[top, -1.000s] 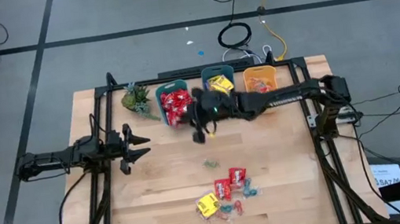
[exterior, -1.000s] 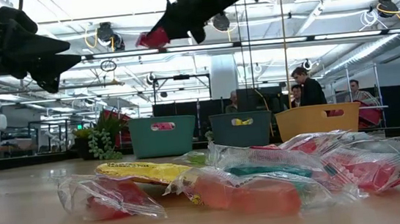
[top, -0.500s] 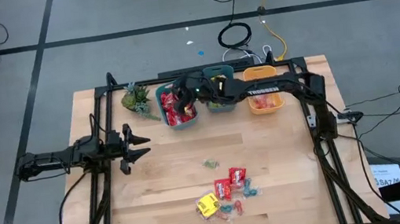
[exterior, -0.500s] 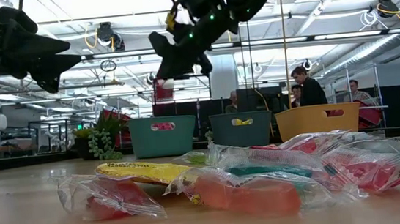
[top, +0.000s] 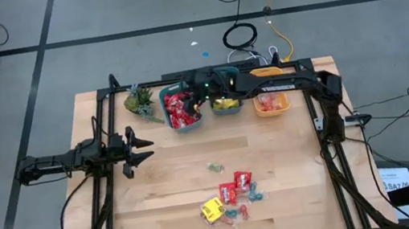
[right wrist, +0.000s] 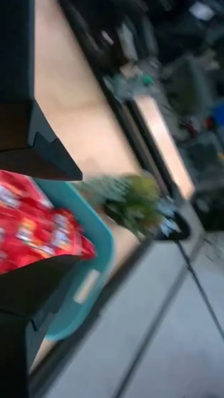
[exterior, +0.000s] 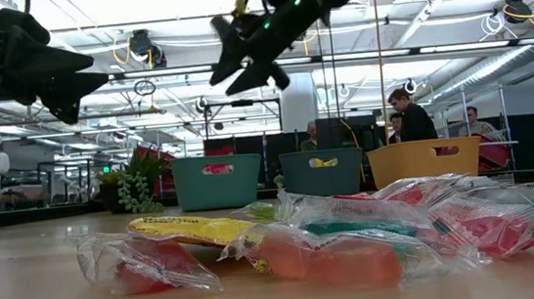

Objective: Sort candy
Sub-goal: Put the green gummy candy into the yellow bin

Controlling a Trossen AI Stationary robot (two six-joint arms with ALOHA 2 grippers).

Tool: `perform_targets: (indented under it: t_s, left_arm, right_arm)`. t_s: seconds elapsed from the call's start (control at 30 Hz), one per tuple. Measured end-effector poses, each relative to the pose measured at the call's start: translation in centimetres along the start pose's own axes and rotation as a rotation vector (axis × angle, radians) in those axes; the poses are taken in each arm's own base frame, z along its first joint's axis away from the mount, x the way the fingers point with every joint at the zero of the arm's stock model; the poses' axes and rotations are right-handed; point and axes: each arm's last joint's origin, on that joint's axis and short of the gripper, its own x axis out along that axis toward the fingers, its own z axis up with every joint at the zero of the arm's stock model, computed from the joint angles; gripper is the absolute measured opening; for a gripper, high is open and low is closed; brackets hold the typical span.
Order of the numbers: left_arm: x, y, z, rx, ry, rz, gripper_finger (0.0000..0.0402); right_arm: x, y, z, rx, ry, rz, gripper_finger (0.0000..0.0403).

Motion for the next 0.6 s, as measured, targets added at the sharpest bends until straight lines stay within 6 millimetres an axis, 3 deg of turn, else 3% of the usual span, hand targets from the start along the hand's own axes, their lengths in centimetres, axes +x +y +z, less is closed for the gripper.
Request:
perform_targets:
  t_s: [0.17,0.4,0.6]
  left_arm:
    - [0.0,0.0,0.0,0.001,0.0,0.0,0.0183]
    - [0.0,0.0,0.0,0.001,0.0,0.003,0.0183]
    - [0.0,0.0,0.0,0.001,0.001,0.004,0.0183]
  right_arm:
    - [-3.9,0.7,0.3,-0.059,0.164,0.021,0.0186]
    - [-8.8,3.1,-1.9,-0.177,0.445,-0.026,0.0149]
    - [-10.3,6.7,-5.0,-0.204,0.584,0.0,0.0139]
